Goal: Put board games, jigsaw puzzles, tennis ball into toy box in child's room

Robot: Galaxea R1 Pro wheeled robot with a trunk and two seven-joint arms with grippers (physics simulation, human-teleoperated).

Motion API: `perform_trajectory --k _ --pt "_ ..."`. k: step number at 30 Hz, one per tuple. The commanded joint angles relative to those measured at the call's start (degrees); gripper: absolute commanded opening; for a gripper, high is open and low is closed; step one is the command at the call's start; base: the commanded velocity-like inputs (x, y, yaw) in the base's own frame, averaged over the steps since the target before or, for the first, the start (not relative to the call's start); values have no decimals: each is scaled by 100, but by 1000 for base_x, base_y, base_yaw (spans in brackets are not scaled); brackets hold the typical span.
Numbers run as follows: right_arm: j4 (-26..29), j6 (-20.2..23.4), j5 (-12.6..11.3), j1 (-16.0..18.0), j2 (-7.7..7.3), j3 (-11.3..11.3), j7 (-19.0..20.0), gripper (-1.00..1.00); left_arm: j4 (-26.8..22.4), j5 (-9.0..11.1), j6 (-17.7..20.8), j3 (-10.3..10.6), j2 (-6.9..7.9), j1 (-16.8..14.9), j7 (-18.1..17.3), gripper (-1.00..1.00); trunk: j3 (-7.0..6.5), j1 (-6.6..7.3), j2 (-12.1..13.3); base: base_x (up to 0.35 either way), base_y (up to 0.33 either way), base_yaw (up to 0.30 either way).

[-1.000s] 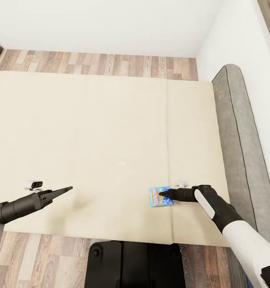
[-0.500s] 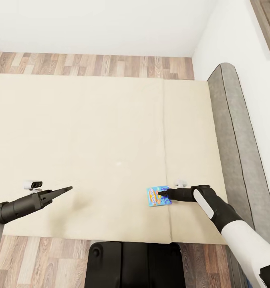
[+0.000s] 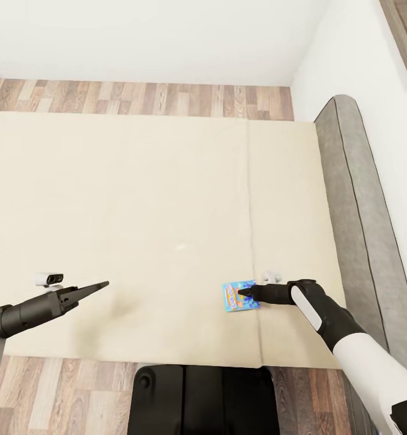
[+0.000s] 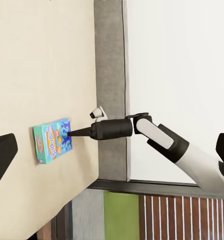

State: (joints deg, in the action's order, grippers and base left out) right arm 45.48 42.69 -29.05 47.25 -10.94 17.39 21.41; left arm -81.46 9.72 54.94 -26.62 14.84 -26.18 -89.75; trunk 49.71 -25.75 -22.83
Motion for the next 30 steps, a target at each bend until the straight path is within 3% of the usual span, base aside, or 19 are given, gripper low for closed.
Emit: perform_trajectory --k 1,30 --pt "3 14 5 3 -5 14 13 100 -1 -6 61 -1 1 -2 -25 100 6 -3 -9 0 5 0" --pt "-22 21 3 3 -5 10 21 100 -1 -5 65 -6 11 -2 -25 100 0 -3 -9 0 93 -4"
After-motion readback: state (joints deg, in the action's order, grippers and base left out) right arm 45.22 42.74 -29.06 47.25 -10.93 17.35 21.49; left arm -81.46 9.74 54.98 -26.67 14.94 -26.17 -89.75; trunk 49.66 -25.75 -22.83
